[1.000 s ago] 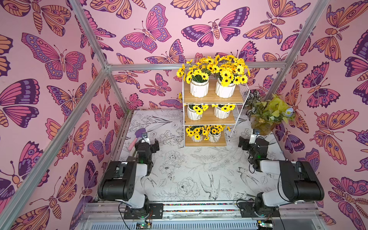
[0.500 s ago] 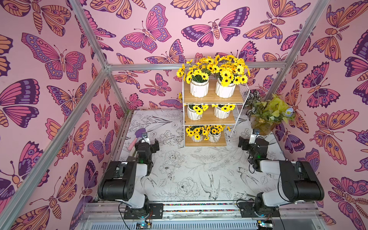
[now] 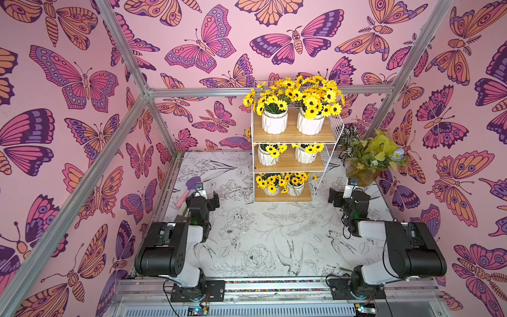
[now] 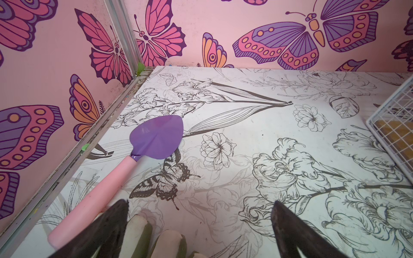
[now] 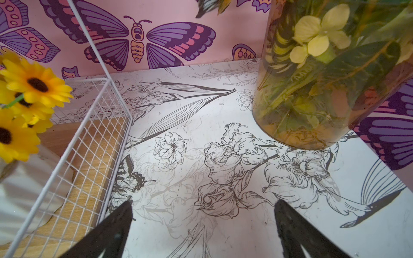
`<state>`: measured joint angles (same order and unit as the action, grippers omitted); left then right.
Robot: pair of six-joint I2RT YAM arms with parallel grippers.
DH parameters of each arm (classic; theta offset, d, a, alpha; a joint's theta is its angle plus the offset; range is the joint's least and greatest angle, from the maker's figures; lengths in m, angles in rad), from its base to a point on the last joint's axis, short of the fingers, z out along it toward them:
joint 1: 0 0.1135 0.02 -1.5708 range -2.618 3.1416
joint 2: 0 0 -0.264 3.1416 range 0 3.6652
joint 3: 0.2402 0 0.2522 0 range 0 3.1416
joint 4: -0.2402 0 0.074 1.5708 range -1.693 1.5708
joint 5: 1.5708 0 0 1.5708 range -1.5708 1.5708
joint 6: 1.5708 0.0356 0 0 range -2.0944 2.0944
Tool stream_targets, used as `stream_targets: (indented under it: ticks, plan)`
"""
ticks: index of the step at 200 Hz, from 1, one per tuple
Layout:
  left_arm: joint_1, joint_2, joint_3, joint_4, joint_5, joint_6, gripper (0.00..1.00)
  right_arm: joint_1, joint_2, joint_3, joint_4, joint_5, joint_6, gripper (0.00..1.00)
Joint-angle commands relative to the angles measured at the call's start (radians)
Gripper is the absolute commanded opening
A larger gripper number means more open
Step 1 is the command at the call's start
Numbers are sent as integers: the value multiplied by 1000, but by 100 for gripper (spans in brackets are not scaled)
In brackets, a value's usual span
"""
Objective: Take the sunflower pots off the shelves
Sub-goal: Pick up the sunflower pot from the shelf.
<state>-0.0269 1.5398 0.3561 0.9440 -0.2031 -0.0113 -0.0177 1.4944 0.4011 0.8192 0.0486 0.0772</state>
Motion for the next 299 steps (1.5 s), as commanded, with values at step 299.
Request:
stream_targets:
  ticks: [299]
  plan:
    - [-294,-717,604,-1299,202,-186,100,389,-667,470,-997,138,1,99]
